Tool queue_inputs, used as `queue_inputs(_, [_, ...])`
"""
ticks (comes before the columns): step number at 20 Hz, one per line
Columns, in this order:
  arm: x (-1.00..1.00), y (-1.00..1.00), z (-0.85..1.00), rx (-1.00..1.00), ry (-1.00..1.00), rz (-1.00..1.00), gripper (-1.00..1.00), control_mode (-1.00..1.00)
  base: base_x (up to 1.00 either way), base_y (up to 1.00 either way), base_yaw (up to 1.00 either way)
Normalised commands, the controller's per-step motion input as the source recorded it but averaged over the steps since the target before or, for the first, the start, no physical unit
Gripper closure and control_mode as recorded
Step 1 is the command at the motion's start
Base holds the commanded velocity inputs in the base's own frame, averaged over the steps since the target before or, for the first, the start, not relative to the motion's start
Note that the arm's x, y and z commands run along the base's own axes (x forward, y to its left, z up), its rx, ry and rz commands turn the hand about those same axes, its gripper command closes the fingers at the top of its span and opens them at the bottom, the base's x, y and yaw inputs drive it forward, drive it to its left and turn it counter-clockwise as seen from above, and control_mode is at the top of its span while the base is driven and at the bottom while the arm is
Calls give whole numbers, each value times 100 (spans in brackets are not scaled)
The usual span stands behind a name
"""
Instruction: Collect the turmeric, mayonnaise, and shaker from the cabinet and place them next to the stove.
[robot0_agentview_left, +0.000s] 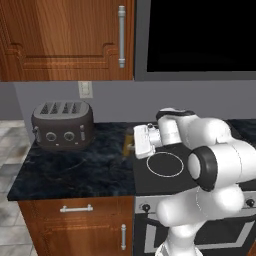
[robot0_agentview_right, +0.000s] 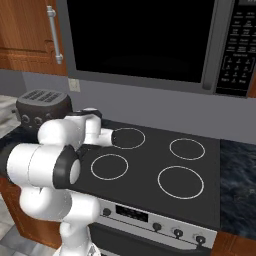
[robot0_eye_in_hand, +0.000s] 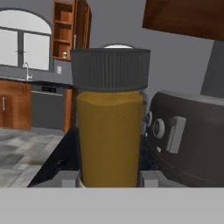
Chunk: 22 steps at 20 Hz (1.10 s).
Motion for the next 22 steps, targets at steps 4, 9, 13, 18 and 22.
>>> queue_inputs(4, [10,37,-22,-9,0,0,100,-100,0,0,0])
queue_inputs(9, [14,24,-15,-8,0,0,100,-100,0,0,0])
queue_inputs(13, [13,4,-18,-7,0,0,100,-100,0,0,0])
queue_inputs(18, [15,0,-17,-1,0,0,100,-100,0,0,0])
queue_inputs(22, [15,0,-20,0,0,0,100,-100,0,0,0])
